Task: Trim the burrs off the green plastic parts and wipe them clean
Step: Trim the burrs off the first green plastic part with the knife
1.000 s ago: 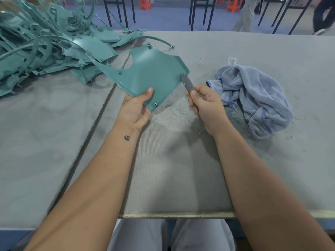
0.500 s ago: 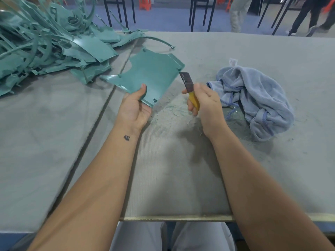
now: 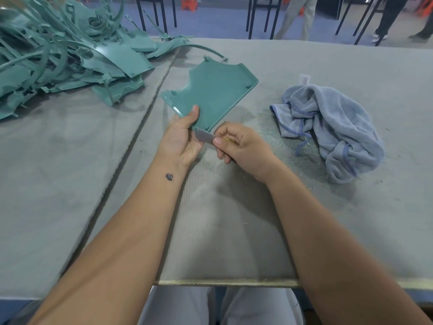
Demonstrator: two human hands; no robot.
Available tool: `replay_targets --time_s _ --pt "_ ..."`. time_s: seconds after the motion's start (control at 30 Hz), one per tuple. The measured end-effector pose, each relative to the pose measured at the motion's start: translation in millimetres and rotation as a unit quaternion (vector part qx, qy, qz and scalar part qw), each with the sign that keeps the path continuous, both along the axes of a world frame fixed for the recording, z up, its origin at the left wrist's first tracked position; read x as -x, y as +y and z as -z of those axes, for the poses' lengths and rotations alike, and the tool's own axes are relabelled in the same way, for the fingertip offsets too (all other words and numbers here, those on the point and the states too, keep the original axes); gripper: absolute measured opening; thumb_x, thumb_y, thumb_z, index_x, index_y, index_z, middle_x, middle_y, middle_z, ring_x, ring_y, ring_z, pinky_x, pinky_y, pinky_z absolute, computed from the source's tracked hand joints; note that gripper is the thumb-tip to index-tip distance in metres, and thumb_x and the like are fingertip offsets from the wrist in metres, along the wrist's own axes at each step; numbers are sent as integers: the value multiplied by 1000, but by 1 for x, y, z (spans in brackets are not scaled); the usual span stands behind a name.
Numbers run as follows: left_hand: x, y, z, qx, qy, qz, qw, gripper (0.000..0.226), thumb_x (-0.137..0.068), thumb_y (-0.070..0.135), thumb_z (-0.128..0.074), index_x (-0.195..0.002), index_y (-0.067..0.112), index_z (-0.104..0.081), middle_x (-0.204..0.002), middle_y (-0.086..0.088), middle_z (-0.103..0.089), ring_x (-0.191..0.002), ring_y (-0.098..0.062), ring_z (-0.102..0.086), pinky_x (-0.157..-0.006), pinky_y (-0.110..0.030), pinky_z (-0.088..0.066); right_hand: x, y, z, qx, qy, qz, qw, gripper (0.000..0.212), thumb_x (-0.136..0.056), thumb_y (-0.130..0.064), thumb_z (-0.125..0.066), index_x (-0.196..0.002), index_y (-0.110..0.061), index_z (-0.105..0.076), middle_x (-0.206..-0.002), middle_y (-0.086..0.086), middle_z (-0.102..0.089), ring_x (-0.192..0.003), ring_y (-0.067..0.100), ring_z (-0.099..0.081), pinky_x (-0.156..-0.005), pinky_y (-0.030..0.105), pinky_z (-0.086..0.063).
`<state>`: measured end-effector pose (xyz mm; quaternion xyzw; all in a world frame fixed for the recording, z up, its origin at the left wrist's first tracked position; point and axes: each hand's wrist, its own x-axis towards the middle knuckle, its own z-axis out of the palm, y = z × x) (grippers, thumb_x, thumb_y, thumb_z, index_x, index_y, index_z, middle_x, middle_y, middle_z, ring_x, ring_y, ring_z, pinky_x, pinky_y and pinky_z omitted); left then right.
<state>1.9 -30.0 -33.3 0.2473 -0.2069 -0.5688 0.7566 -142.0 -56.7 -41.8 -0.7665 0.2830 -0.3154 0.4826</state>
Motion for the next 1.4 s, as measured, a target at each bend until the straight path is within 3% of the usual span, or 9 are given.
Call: replay_targets --time_s 0.23,0.4,0.63,0.9,1.03,1.13,1.3,1.33,1.4 --pt "-3 2 1 -12 42 6 999 23 -101 0 -37 -110 -2 -58 -92 -15 -72 -78 -22 -71 -73 -32 -60 5 -5 1 -53 -124 60 989 20 -100 -5 -47 -85 -18 -52 -66 4 -53 -54 13 -43 -55 25 -37" --pt "-1 3 1 -5 19 6 1000 24 -101 1 -36 -109 0 -59 -101 -15 -70 -87 -24 -70 -86 -37 -56 2 -3 4 -34 -51 1 998 18 -96 -5 -55 -81 -15 -57 -60 -1 -56 -51 5 -48 -52 16 -41" --pt "-1 6 -2 -24 37 16 999 24 -101 -2 -35 -107 0 -59 -89 -14 -74 -76 -24 -73 -62 -34 -60 7 -12 3 -99 -197 100 970 21 -100 -6 -46 -84 -19 -52 -61 -4 -54 -51 12 -41 -54 28 -31" --pt "-6 6 -2 -111 -134 -53 983 34 -95 0 -49 -121 22 -56 -109 -3 -70 -91 -19 -70 -62 -31 -58 26 -27 -8 -245 -372 210 871 21 -101 -11 -46 -80 -14 -50 -59 0 -54 -48 11 -44 -50 21 -36" --pt "-4 8 -4 -110 -216 -88 966 31 -92 5 -57 -112 29 -62 -100 5 -74 -87 -13 -72 -70 -36 -59 26 -23 -11 -215 -316 235 894 17 -98 -11 -53 -81 -13 -57 -64 0 -52 -50 9 -42 -52 19 -36" --pt "-4 9 -6 -67 -293 -177 937 30 -96 6 -55 -109 33 -62 -99 16 -72 -93 -5 -69 -86 -32 -56 23 -18 -12 -179 -256 244 918 15 -99 -12 -51 -88 -13 -61 -64 -3 -55 -51 8 -45 -55 21 -38" --pt "-4 10 -5 -40 -458 -240 855 43 -101 8 -43 -142 20 -46 -134 6 -58 -121 -5 -55 -102 -20 -44 19 -10 -15 -147 -238 176 944 13 -102 -16 -48 -93 -16 -57 -72 -1 -66 -53 11 -54 -62 28 -45" --pt "-3 10 -4 -43 -503 -252 826 45 -100 7 -43 -143 21 -46 -135 5 -57 -122 -6 -53 -102 -19 -42 18 -7 -16 -143 -239 147 949 13 -101 -15 -49 -93 -17 -58 -75 -1 -68 -54 11 -56 -63 29 -46" --pt "-1 10 0 -63 -634 -275 720 52 -97 4 -44 -142 30 -48 -134 5 -57 -119 -10 -52 -96 -21 -42 16 -3 -17 -140 -237 81 958 16 -99 -12 -51 -91 -19 -63 -86 -3 -70 -60 11 -60 -64 28 -49"
